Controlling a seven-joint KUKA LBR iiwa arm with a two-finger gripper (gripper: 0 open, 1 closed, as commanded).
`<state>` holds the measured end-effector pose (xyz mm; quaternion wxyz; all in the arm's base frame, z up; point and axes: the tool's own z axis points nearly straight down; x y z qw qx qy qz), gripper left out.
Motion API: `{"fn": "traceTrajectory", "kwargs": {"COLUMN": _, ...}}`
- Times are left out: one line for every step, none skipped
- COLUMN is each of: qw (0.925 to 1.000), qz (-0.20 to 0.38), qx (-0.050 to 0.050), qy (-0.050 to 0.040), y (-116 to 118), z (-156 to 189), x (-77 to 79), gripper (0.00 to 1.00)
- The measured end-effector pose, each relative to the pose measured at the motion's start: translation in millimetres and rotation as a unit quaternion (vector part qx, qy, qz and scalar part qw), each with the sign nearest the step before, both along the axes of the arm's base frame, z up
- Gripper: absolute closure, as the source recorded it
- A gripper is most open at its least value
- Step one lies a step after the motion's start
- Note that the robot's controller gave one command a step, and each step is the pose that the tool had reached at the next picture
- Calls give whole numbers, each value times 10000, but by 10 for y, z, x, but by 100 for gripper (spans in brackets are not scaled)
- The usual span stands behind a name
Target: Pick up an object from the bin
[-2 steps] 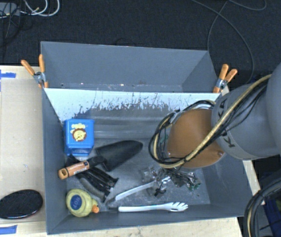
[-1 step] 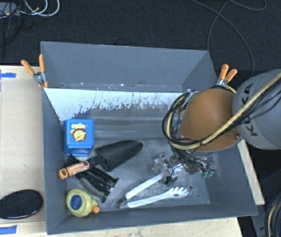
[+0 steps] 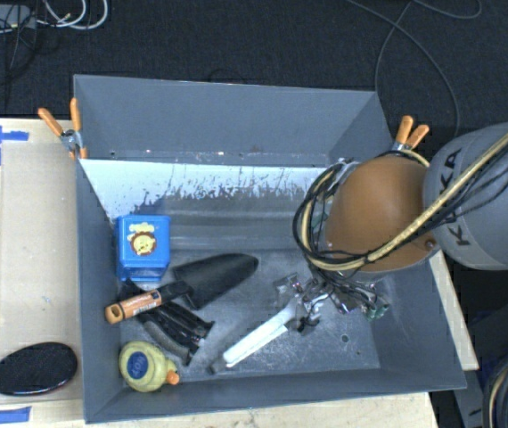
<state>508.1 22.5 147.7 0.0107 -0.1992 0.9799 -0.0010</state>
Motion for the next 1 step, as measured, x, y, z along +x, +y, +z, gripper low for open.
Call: {"fn": "traceTrajectory", "kwargs": {"qw": 10000, "qz": 66, "qx": -4, "qy": 34, "y": -45, "z": 558, "x": -10, "gripper": 100}}
